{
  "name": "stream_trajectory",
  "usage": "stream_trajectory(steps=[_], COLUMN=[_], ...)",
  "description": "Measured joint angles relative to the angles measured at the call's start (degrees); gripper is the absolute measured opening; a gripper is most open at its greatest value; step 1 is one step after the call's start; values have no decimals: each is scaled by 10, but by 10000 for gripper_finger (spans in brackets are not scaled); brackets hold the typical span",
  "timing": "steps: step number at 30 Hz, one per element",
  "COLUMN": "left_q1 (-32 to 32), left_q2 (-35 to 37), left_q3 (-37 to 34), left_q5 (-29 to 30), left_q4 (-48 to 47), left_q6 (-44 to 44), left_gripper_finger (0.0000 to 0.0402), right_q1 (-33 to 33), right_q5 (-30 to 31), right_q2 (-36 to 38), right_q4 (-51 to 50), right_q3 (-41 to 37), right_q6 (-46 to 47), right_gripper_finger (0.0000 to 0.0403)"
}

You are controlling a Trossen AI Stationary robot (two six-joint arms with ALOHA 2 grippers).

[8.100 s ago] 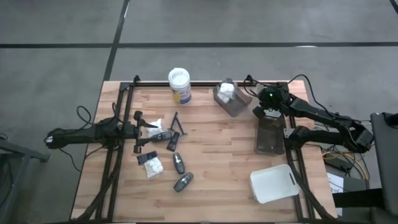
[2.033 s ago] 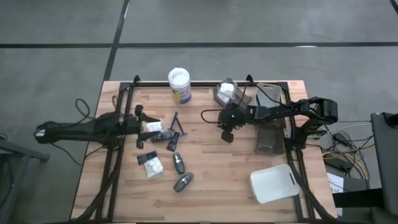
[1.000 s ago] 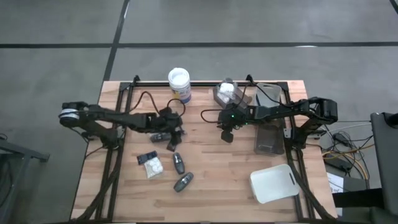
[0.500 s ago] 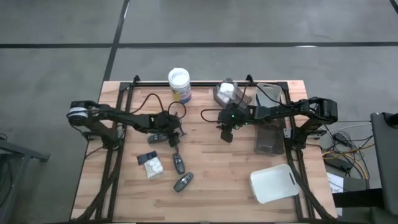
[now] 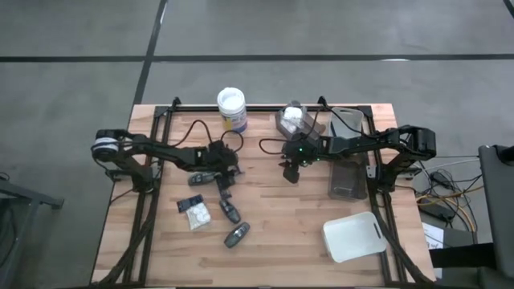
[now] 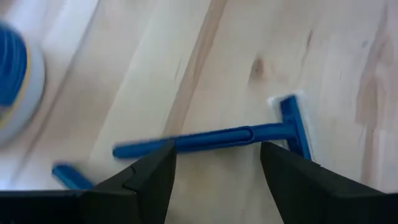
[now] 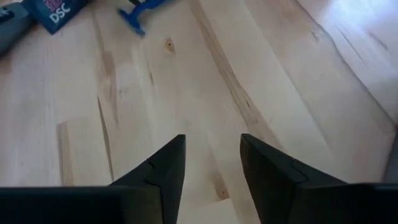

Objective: Pick & Place Travel size toiletries
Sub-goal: Put the right blue razor into the gray bin

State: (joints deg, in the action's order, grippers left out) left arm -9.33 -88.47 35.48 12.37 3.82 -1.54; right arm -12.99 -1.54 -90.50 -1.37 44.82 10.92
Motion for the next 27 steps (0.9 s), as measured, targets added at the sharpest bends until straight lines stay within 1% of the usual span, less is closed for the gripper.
stream_trajectory(steps=[3, 7, 10, 12, 20, 23, 27], left_q1=[-1, -1, -1, -1, 0, 0, 1], left_q2=[-19, -51, -69, -75, -88, -89, -93], left_q3=[0, 7, 15, 24, 65, 73, 72], left_q5=[-5, -2, 0, 0, -17, -59, -124], left_q4=[36, 67, 67, 67, 54, 58, 95], left_q6=[29, 35, 35, 35, 69, 77, 88], left_gripper_finger=[238, 238, 238, 238, 238, 238, 238], right_q1=[0, 0, 0, 0, 0, 0, 0], right_q5=[0, 0, 0, 0, -1, -3, -21], right_q2=[0, 0, 0, 0, 0, 0, 0], right_q4=[0, 0, 0, 0, 3, -1, -4], right_q3=[0, 0, 0, 0, 1, 1, 1], right_q6=[2, 27, 54, 54, 21, 19, 6], right_gripper_finger=[160, 169, 175, 179, 194, 198, 199])
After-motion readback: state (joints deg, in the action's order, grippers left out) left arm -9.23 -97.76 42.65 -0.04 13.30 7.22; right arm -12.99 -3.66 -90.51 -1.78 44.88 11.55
